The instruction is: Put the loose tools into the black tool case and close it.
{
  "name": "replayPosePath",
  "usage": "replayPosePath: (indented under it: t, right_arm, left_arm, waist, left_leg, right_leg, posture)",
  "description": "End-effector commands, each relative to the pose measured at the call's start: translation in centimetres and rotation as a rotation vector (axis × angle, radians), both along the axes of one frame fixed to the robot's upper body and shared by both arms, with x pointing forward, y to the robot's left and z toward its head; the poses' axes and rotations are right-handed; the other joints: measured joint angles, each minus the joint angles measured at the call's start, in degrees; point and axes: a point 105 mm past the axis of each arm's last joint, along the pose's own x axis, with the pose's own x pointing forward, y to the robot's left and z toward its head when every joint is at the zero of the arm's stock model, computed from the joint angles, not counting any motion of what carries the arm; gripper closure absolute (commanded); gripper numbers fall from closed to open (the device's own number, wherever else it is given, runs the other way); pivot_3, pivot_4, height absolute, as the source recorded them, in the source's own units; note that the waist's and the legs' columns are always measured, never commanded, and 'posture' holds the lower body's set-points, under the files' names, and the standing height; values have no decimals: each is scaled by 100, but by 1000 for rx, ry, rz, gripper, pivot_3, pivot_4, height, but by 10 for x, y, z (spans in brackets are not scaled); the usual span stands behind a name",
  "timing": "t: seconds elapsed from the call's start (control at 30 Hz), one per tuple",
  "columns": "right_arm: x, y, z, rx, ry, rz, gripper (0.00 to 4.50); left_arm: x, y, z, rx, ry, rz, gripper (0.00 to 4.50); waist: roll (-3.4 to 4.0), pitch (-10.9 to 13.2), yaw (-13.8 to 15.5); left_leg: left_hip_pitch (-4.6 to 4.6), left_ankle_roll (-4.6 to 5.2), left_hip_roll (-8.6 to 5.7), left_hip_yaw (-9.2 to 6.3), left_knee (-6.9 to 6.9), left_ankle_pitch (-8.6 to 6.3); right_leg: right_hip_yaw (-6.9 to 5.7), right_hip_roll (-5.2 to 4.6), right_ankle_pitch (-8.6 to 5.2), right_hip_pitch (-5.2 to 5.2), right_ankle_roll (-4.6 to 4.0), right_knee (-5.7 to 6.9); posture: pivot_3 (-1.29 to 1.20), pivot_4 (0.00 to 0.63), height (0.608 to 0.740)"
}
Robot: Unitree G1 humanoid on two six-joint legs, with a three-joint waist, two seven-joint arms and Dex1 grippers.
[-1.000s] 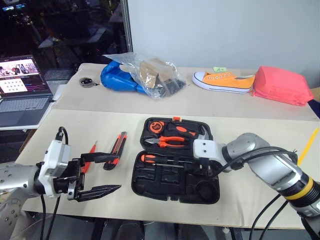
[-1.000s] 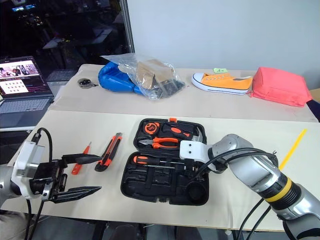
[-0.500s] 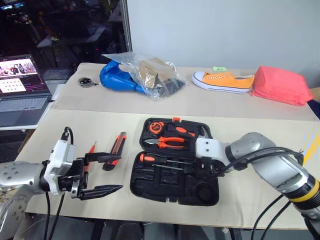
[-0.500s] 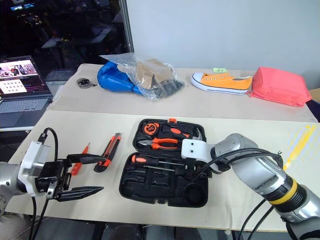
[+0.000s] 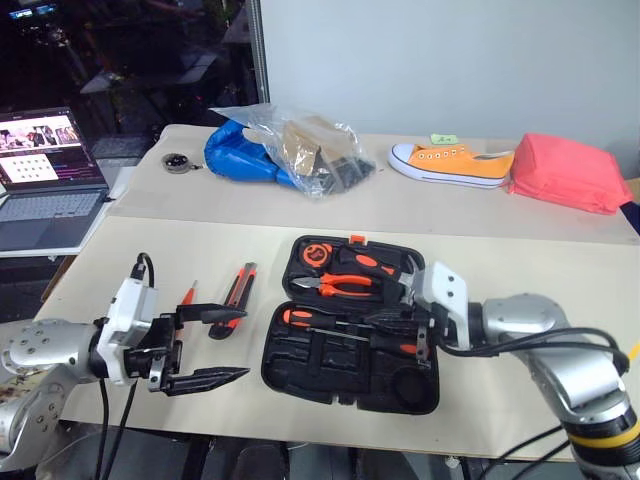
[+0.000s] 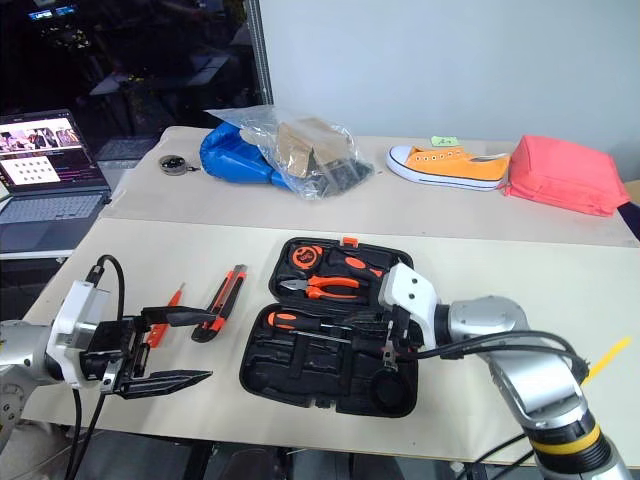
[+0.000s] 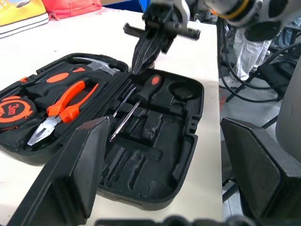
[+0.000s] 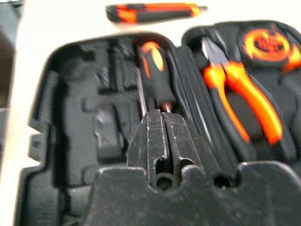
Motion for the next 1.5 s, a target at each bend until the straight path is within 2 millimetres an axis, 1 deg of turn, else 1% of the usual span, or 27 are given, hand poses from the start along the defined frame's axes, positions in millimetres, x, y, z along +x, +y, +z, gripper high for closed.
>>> replayPosePath:
  t: [0.03, 0.13, 0.2, 0.23, 0.3, 0.33, 0.37, 0.43, 0.5, 0.53, 0.6, 0.63, 0.67, 0.7, 0.77, 0.83, 0.93, 1.0, 1.1, 1.17, 1.23, 1.3, 1.43, 1.47, 1.5]
  right_arm:
    - [-5, -9, -32, -145, -30, 40, 4464]
    - [-13, -10, -48, -233, -54, 131, 4464]
    - [-13, -11, -54, -270, -78, 160, 4464]
    - [-10, -12, -54, -272, -95, 152, 4464]
    - [-4, -13, -48, -238, -125, 118, 4464]
    - [0, -11, -37, -179, -161, 91, 4464]
    - [0, -6, -24, -62, -149, 85, 4464]
    - [4, -6, 11, 109, -212, 38, 4464]
    - [0, -6, 41, 258, -202, 52, 4464]
    - [-4, -6, 52, 305, -188, 68, 4464]
    - [-12, -7, 66, 353, -168, 111, 3908]
    - [-16, -8, 71, 372, -151, 130, 3714]
    - [-20, -8, 76, 389, -133, 148, 3316]
    - [-23, -7, 79, 400, -120, 160, 3016]
    - [-30, -6, 91, 408, -100, 218, 2359]
    - [-34, -6, 105, 419, -102, 269, 1623]
    - [-38, 1, 121, 437, -94, 334, 529]
    - [-40, 2, 128, 431, -94, 372, 16]
    - [-39, 0, 128, 398, -96, 399, 16]
    - [-37, -1, 125, 383, -96, 395, 16]
    - [-36, -2, 124, 378, -100, 380, 16]
    - [-36, -3, 123, 372, -101, 373, 16]
    - [-38, -4, 123, 371, -100, 365, 16]
    - [-38, -5, 120, 363, -97, 360, 16]
    - [-37, -6, 118, 357, -96, 357, 0]
  left_arm:
    - [1, -4, 2, -4, -29, -13, 454]
    - [4, -5, 1, -4, -33, -7, 454]
    - [6, -5, 0, -1, -40, 7, 454]
    - [8, -5, -1, 3, -51, 25, 454]
    - [13, -4, -2, 13, -76, 60, 454]
    - [20, -1, -1, 11, -115, 116, 454]
    - [29, 3, 3, 2, -161, 187, 454]
    - [51, 15, 7, 4, -220, 362, 454]
    - [69, 33, 12, 3, -242, 550, 454]
    - [74, 41, 14, 19, -267, 621, 454]
    - [83, 62, 12, 86, -260, 778, 454]
    - [84, 70, 8, 97, -213, 824, 454]
    - [84, 75, 5, 99, -149, 852, 454]
    - [83, 79, 3, 97, -105, 863, 454]
    - [78, 86, 0, 56, 52, 917, 454]
    - [70, 92, -14, 103, 182, 979, 454]
    - [58, 104, -28, 184, 311, 1087, 454]
    - [50, 105, -32, 237, 358, 1116, 454]
    - [44, 105, -41, 292, 398, 1141, 454]
    - [43, 110, -49, 335, 414, 1179, 454]
    - [45, 112, -53, 332, 418, 1203, 454]
    - [49, 107, -57, 321, 418, 1195, 454]
    - [57, 106, -65, 316, 432, 1218, 454]
    - [58, 101, -67, 310, 439, 1202, 454]
    - [58, 97, -69, 306, 444, 1190, 970]
  waist:
    - [-1, -5, -12]
    - [-15, -15, 2]
    - [-25, -26, 26]
    - [-32, -35, 36]
    - [-44, -47, 39]
    - [-50, -50, 39]
    - [-54, -53, 42]
    - [-55, -51, 59]
    - [-50, -47, 52]
    - [-44, -42, 42]
    - [-42, -41, -6]
    - [-42, -41, -23]
    - [-47, -38, -28]
    - [-50, -37, -28]
    - [-50, -33, -21]
    - [-40, -20, -30]
    - [-39, -17, -53]
    - [-44, -15, -54]
    - [-45, -12, -36]
    - [-44, -12, -2]
    - [-44, -12, 21]
    - [-44, -12, 35]
    - [-44, -12, 45]
    - [-44, -12, 45]
    - [-44, -12, 45]
  left_leg:
    - [10, 0, 0, 1, 0, 0]
    - [30, 0, 1, 2, 0, 0]
    - [39, 0, 1, 2, 0, 0]
    - [46, 0, 2, 1, 0, 0]
    - [64, -1, 3, 4, -3, -1]
    - [65, -1, 3, 4, -4, -1]
    - [65, -1, 3, 4, -4, -1]
    - [61, -1, 4, 3, -3, -1]
    - [49, 0, 4, 1, -2, 0]
    - [36, 0, 4, 2, -1, 0]
    - [21, 0, 6, 2, 1, 0]
    - [20, 0, 6, 2, -2, 0]
    - [21, 1, 5, 2, -6, -1]
    - [20, 2, 6, 0, -8, -3]
    - [17, 2, 7, -5, -16, -3]
    - [10, 2, 6, -6, -16, -3]
    - [11, 2, 3, -6, -15, -3]
    - [13, 2, 4, -10, -14, -3]
    - [12, 1, 6, -16, -13, -3]
    - [12, 1, 0, -13, -13, -3]
    - [10, 1, 0, -12, -13, -3]
    - [7, 1, 0, -11, -13, -3]
    - [3, 0, -2, -11, -14, -3]
    - [3, 0, -1, -11, -14, -3]
    - [2, 0, -1, -12, -14, -3]
  right_leg:
    - [1, 0, 0, 8, 0, 1]
    - [1, 1, -6, 23, 10, 0]
    - [0, 1, -11, 27, 17, 0]
    - [-2, 1, -13, 25, 19, -3]
    - [-1, -4, -17, 34, 19, -4]
    - [0, -7, -16, 35, 16, -4]
    - [0, -7, -12, 37, 10, -4]
    - [0, -9, -4, 53, -3, -3]
    - [0, -8, -2, 53, 0, -2]
    - [2, -7, 0, 38, 1, 3]
    - [13, -4, 6, 22, 6, 5]
    - [16, -4, 6, 23, 7, 4]
    - [16, -4, 7, 22, 9, 2]
    - [14, -2, 7, 22, 9, 3]
    - [10, 0, 6, 17, 8, 2]
    - [6, -4, 6, 10, 9, 3]
    - [8, -7, 6, 11, 10, 3]
    - [4, -4, 6, 13, 10, 4]
    - [-1, -2, 6, 13, 9, 4]
    - [1, -9, 6, 13, 9, 4]
    - [2, -11, 6, 11, 8, 2]
    - [2, -14, 6, 10, 8, 0]
    - [1, -19, 7, 9, 7, -1]
    - [1, -19, 7, 8, 7, -1]
    - [1, -19, 7, 8, 7, -2]
  posture:
    - [0, 150, 740]
    - [0, 150, 740]
    - [0, 150, 740]
    - [0, 150, 740]
    - [0, 150, 740]
    - [0, 150, 740]
    - [0, 150, 740]
    - [0, 150, 740]
    - [0, 150, 740]
    - [0, 150, 740]
    - [0, 150, 740]
    - [0, 150, 740]
    - [0, 150, 740]
    - [0, 150, 740]
    - [0, 150, 740]
    - [0, 150, 740]
    - [0, 150, 740]
    - [0, 150, 740]
    - [0, 150, 740]
    - [0, 150, 740]
    - [0, 150, 740]
    - [0, 150, 740]
    - [0, 150, 740]
    - [0, 150, 740]
    - [0, 150, 740]
